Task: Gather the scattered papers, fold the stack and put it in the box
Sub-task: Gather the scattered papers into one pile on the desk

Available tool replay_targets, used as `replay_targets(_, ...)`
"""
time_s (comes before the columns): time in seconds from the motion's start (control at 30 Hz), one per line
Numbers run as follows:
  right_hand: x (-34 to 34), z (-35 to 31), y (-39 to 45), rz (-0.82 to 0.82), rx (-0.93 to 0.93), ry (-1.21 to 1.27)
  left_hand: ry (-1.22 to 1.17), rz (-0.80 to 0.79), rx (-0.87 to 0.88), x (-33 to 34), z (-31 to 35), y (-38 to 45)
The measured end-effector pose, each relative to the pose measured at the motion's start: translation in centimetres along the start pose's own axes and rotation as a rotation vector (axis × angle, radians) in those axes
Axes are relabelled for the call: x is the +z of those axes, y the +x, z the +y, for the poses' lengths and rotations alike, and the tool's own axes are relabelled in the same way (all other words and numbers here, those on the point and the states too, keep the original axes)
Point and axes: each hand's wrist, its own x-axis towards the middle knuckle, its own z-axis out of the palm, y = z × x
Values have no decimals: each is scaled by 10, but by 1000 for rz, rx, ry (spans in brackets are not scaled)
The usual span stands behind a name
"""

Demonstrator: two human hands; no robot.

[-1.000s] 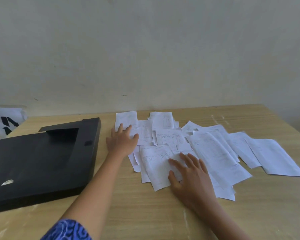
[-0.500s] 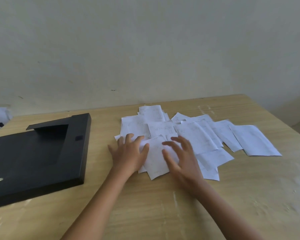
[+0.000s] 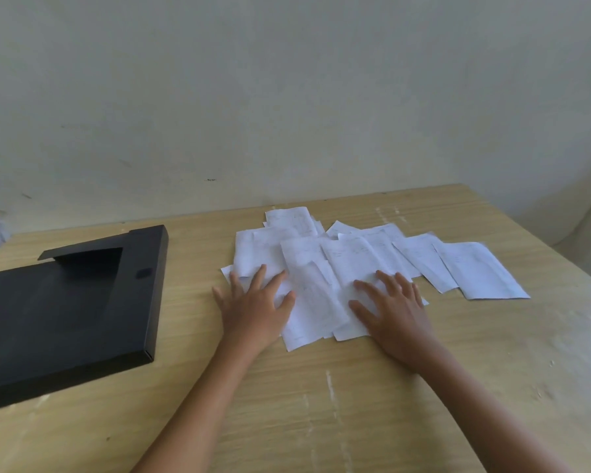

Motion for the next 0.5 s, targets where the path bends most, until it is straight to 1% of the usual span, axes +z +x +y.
replay_targets(0.07, 3, -7, 2, 39, -11, 5, 12, 11, 24, 1, 5, -1)
replay_targets(0.13, 7, -9, 4, 132, -33, 56, 1, 37, 15, -1, 6, -2)
replay_targets(0.2, 9, -7, 4, 237, -38, 125, -30, 80, -20, -5, 3, 1)
replay_targets(0.27, 11, -5, 5, 285, -14, 106, -73, 104, -72, -11, -2, 9)
replay_targets(0.3, 13, -4, 5, 278, 9, 65, -79, 98, -97, -13, -6, 15)
replay_targets(0.4, 12, -6, 6, 161, 98, 2, -13, 5, -164, -14, -11, 28)
replay_targets(0.5, 11, -9, 6, 87, 54, -36, 5, -58, -139, -9, -9, 31)
